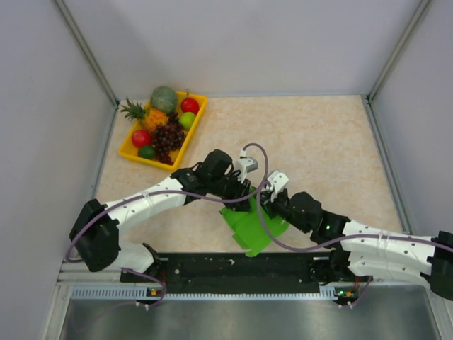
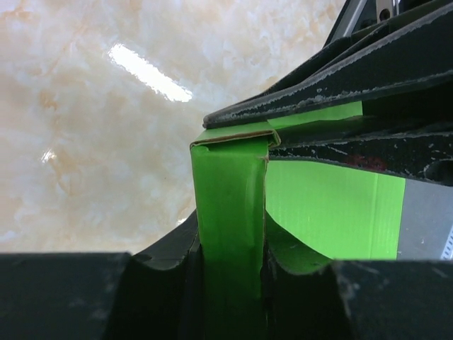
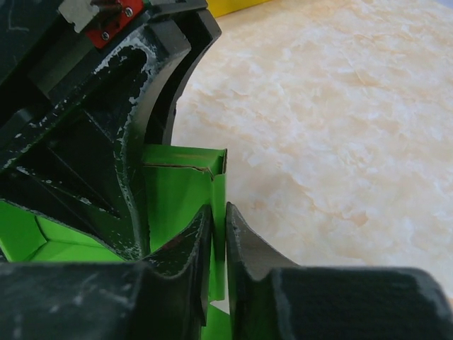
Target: Fold the paper box
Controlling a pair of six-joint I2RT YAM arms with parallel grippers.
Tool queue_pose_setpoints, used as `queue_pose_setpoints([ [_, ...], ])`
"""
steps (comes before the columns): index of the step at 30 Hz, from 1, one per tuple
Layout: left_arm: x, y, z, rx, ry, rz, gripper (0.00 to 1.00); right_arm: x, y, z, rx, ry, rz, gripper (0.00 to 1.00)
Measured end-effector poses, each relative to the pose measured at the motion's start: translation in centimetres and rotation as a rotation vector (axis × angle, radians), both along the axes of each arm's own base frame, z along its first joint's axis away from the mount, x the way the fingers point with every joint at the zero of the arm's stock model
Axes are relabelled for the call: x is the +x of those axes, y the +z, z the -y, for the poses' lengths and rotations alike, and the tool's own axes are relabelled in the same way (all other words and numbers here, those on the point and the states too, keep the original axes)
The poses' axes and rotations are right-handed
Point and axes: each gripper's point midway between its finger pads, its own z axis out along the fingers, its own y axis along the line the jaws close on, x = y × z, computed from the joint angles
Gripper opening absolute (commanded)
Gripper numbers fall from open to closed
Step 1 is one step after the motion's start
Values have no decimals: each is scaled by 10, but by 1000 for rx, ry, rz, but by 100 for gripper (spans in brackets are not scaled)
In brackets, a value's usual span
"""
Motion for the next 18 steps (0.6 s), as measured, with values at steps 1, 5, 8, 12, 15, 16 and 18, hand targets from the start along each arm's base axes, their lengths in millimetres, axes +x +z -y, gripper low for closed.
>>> queue_pose_setpoints([
  [1, 0, -1, 0, 5, 3, 2, 15, 0, 0, -1, -2, 2, -3, 0],
  [5, 3, -2, -2, 22, 32, 4, 15, 4, -3, -5, -20, -56, 15, 0],
  [8, 7, -4, -3, 37, 67, 0, 15, 7, -6, -10, -90, -165, 92, 0],
  [12, 10, -7, -6, 58, 102, -2, 15, 12, -7, -11, -137, -274, 159, 0],
  [15, 12, -7, -6, 58, 110, 6, 15, 13, -6, -12, -144, -285, 168, 24],
  [16, 12, -7, -6, 57, 109, 5, 14, 13, -4, -11, -140, -274, 166, 25],
  [18, 11, -6, -5, 56, 106, 4, 14, 10, -3, -9, -135, -249, 160, 28],
])
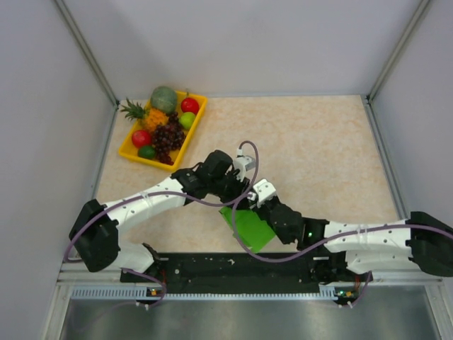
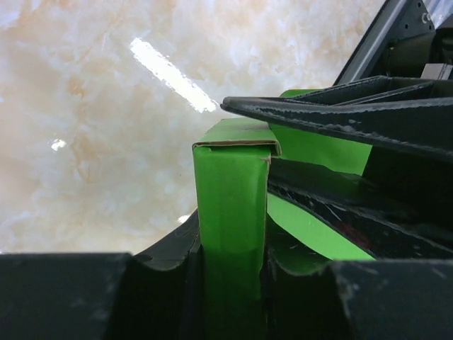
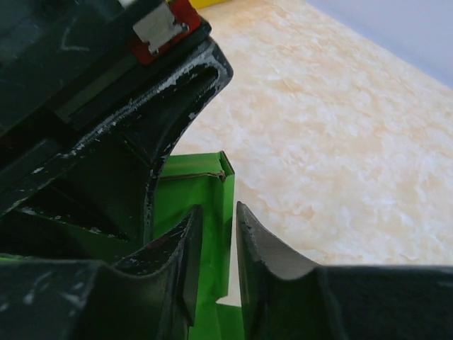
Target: Fold the paper box
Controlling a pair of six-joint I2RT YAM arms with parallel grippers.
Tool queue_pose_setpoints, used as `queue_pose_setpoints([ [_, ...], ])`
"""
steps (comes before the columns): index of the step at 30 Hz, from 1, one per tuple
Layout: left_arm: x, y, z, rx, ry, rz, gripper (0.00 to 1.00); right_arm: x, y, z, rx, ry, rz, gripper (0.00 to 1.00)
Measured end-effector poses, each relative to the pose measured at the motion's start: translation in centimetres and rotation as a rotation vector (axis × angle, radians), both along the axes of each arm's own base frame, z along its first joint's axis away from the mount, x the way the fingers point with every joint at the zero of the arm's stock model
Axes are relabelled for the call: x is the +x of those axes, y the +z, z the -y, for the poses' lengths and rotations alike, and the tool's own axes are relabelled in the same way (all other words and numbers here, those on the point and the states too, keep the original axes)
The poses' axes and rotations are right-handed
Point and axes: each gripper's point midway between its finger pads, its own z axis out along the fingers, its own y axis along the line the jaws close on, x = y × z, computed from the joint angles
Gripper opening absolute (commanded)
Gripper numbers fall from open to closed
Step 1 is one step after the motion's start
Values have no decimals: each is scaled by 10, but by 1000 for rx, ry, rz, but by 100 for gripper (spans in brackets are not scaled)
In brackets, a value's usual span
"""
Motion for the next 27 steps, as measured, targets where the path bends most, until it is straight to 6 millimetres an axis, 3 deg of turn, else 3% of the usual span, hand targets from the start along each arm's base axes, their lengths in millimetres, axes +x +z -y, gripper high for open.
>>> queue_pose_setpoints([
  [6, -9, 3, 6, -22, -45, -3, 13, -17, 16, 4, 73, 110, -32, 41],
  [17, -11, 4, 7, -27, -68, 4, 13, -30, 28, 38, 158, 135, -96, 46],
  [20, -12, 5, 7, -32, -74, 2, 13, -31, 20, 38, 128, 147, -116, 49],
  [27, -13, 6, 7, -34, -82, -4, 13, -29, -23, 26, -31, 150, -190, 47],
])
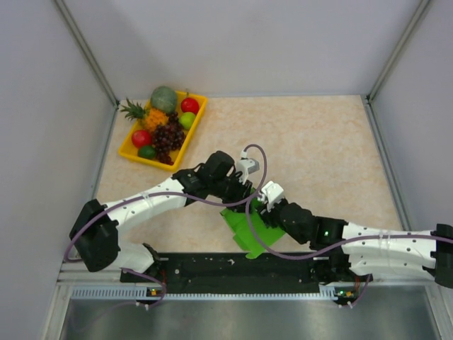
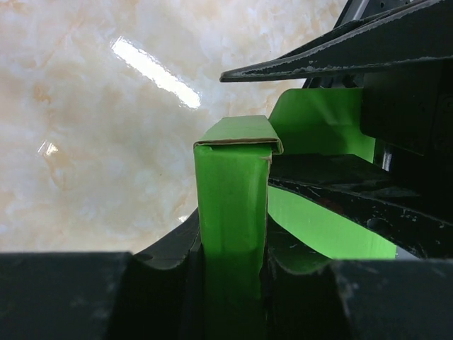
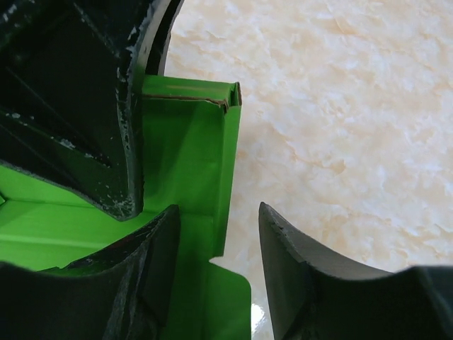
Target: Fold the paper box
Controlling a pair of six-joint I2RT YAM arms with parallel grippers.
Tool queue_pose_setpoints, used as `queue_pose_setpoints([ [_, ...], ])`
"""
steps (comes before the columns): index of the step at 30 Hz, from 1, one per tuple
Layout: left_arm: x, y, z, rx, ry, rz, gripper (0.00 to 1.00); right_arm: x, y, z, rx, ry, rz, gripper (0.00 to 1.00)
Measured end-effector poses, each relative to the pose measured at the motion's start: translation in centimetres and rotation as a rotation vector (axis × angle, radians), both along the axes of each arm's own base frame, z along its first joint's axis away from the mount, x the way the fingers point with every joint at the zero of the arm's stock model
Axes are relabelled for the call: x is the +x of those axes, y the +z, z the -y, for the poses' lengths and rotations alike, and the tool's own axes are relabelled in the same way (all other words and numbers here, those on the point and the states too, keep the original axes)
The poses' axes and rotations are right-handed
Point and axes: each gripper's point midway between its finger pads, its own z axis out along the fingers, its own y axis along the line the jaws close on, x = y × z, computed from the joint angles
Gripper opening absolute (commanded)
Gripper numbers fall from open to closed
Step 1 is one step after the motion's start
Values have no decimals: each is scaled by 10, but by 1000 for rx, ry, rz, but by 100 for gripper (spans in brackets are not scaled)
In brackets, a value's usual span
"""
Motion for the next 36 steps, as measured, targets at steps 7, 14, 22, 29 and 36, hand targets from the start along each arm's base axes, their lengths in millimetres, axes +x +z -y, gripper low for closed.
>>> queue_pose_setpoints([
  [7, 0, 0, 0, 0, -2, -1, 13, 6, 2, -1, -16, -28, 17, 28],
  [14, 2, 0, -1, 4, 11, 2, 13, 12, 12, -8, 0, -49, 24, 54],
  [22, 21, -16, -11, 6, 124, 5, 13, 27, 39, 24, 93, -228, -35, 86],
  [29, 50, -32, -40, 11, 296, -7, 14, 46, 56, 81, 428, -466, -242, 89],
  [36, 55, -14, -41, -57, 344, 44, 14, 29, 32, 29, 650, -348, -562, 83],
])
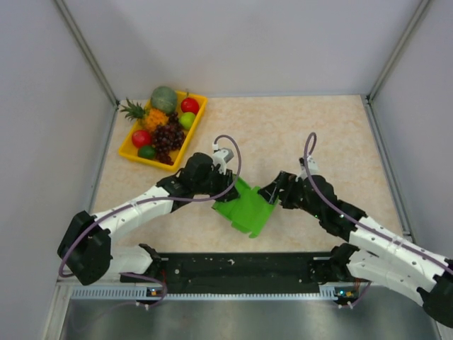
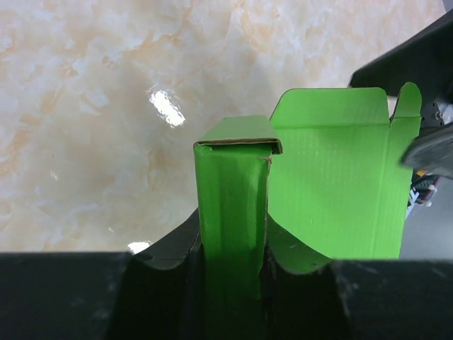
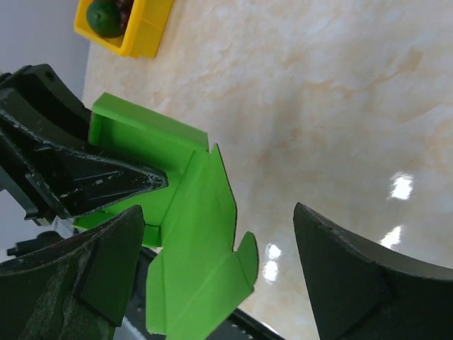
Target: Fold the paper box
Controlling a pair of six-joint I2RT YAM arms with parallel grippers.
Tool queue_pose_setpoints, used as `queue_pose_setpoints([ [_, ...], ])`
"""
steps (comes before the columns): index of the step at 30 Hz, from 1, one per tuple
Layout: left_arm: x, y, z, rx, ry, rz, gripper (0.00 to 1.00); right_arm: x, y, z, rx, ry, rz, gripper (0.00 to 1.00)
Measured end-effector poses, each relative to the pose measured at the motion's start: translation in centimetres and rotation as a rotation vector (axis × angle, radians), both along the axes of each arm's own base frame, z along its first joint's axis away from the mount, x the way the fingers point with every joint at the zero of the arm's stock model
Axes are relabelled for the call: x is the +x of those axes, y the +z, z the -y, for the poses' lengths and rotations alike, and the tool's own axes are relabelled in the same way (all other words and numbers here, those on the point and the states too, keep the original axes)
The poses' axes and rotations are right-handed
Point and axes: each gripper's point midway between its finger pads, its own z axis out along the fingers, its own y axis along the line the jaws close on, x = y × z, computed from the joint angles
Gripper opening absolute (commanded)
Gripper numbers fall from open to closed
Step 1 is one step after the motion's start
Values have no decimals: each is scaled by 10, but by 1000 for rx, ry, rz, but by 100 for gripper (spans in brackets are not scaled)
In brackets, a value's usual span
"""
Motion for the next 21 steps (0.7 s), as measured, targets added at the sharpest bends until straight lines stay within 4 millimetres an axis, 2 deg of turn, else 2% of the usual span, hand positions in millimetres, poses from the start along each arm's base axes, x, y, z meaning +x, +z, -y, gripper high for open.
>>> queue_pose_setpoints([
  [5, 4, 5, 3, -23, 24, 7, 15, -3, -26, -26, 84, 35, -140, 68],
  [7, 6, 7, 3, -30, 33, 11, 15, -3, -29, -33, 102, 39, -157, 66],
  [9, 7, 9, 4, -37, 40, 13, 16, -4, -30, -42, 103, 48, -150, 59],
  [10, 8, 10, 4, -39, 46, 14, 17, -6, -31, -46, 92, 52, -146, 52],
  [11, 8, 11, 4, -42, 49, 16, 22, -8, -30, -50, 86, 57, -138, 39],
  [16, 9, 14, 3, -49, 61, 23, 48, -3, -23, -55, 65, 22, -104, 19],
  [19, 5, 17, 5, -69, 42, 23, 57, 3, -24, -49, 32, -8, -76, 8],
  [20, 2, 18, 5, -79, 27, 18, 58, 3, -24, -47, 17, -5, -64, 1],
  [21, -1, 19, 5, -89, 14, 15, 59, 4, -24, -44, 0, -2, -50, 0],
])
